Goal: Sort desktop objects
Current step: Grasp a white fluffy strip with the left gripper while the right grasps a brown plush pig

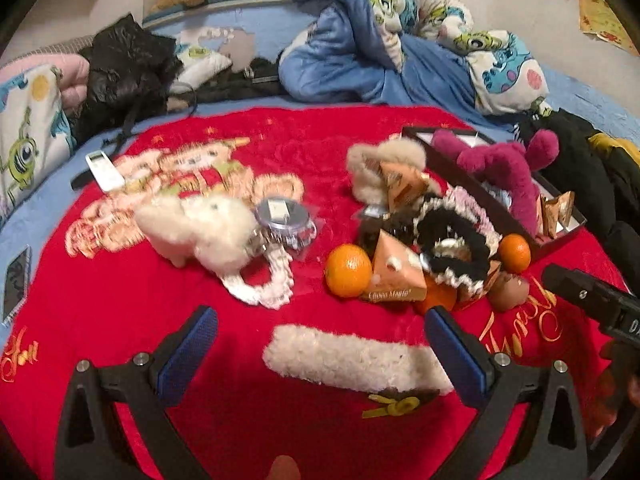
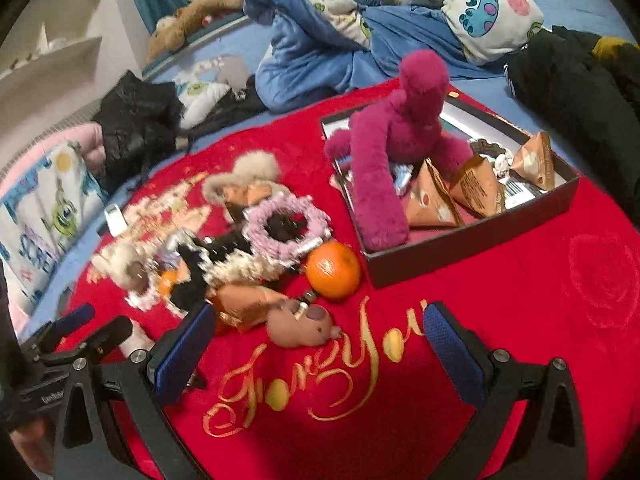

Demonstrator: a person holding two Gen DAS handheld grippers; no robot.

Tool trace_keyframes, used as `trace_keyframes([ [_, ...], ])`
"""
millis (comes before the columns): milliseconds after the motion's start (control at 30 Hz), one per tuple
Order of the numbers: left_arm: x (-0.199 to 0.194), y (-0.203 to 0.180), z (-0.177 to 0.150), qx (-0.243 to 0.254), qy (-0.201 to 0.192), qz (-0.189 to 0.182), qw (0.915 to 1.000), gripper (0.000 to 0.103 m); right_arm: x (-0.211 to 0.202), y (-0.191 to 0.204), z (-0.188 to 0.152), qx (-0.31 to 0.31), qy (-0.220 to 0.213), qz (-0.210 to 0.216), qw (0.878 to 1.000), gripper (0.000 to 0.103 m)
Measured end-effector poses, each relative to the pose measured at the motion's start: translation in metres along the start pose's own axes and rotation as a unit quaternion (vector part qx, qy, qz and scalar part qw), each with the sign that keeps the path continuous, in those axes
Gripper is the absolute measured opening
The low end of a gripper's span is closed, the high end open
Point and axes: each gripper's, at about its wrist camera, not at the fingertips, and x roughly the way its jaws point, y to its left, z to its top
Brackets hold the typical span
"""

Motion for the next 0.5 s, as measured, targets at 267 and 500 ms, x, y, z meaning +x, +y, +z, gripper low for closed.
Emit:
trace_keyframes([
  [267, 0.022, -0.004, -0.004, 0.010, 0.022, 0.013, 0.9996, 0.103, 0.019, 0.014, -0.003, -0.024, 0.030, 0.030, 0.999, 0.085],
  [500, 0.036, -0.002, -0.005, -0.003, 0.036, 0.008, 0.9993, 0.103, 0.039, 0.013, -0.008, -0.018, 0.047, 0.036, 0.998, 0.071],
])
